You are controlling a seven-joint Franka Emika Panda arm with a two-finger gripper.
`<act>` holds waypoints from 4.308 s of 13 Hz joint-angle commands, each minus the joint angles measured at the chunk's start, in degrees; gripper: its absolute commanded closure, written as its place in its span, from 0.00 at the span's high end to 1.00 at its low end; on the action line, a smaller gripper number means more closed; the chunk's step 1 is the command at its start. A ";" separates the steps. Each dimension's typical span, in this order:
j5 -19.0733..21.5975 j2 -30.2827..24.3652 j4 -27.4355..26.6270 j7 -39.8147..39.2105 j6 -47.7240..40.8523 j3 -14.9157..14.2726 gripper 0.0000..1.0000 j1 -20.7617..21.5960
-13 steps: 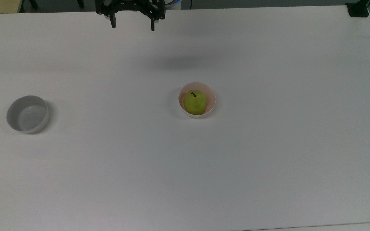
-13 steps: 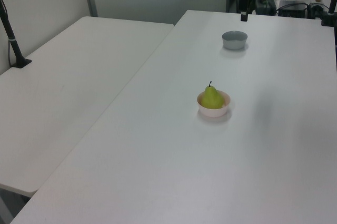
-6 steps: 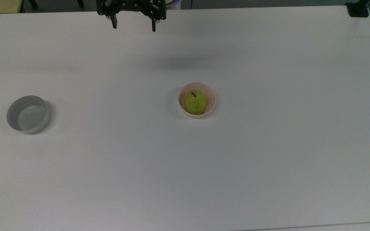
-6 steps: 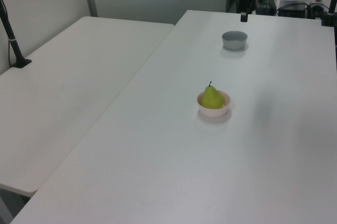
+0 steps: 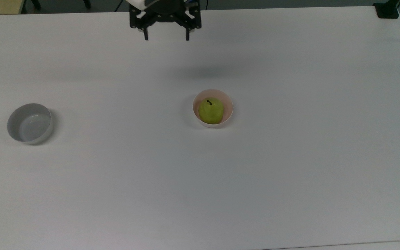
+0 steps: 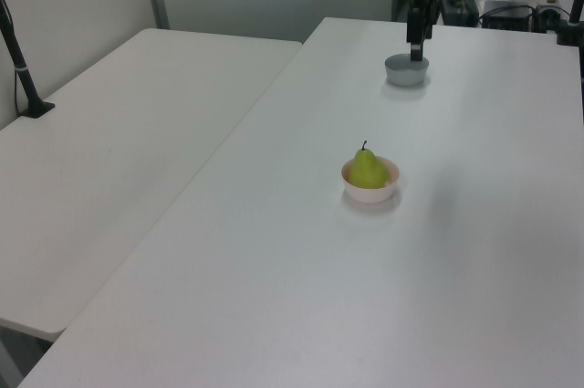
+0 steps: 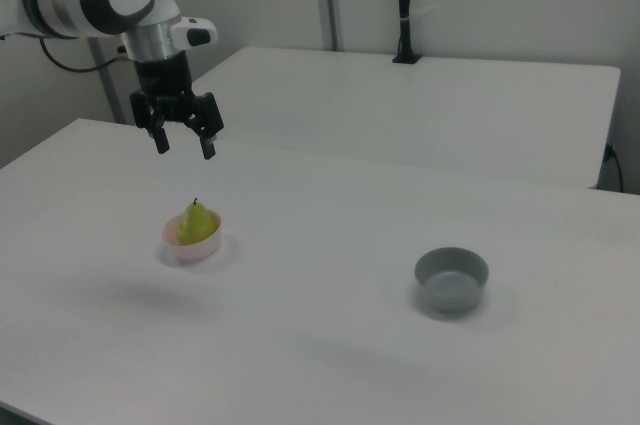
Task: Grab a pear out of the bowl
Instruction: 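Move the open gripper over the green pear in the pink bowl, then lower the gripper around the pear and close on it, then lift the pear out of the pink bowl and carry it sideways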
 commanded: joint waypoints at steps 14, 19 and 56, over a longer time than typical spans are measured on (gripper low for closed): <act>0.56 15.60 -1.65 1.18 17.09 -0.40 1.00 8.42; 0.47 17.80 -1.92 1.36 19.74 -0.40 1.00 8.77; 1.26 8.67 -1.83 -4.44 9.99 -0.66 0.58 4.91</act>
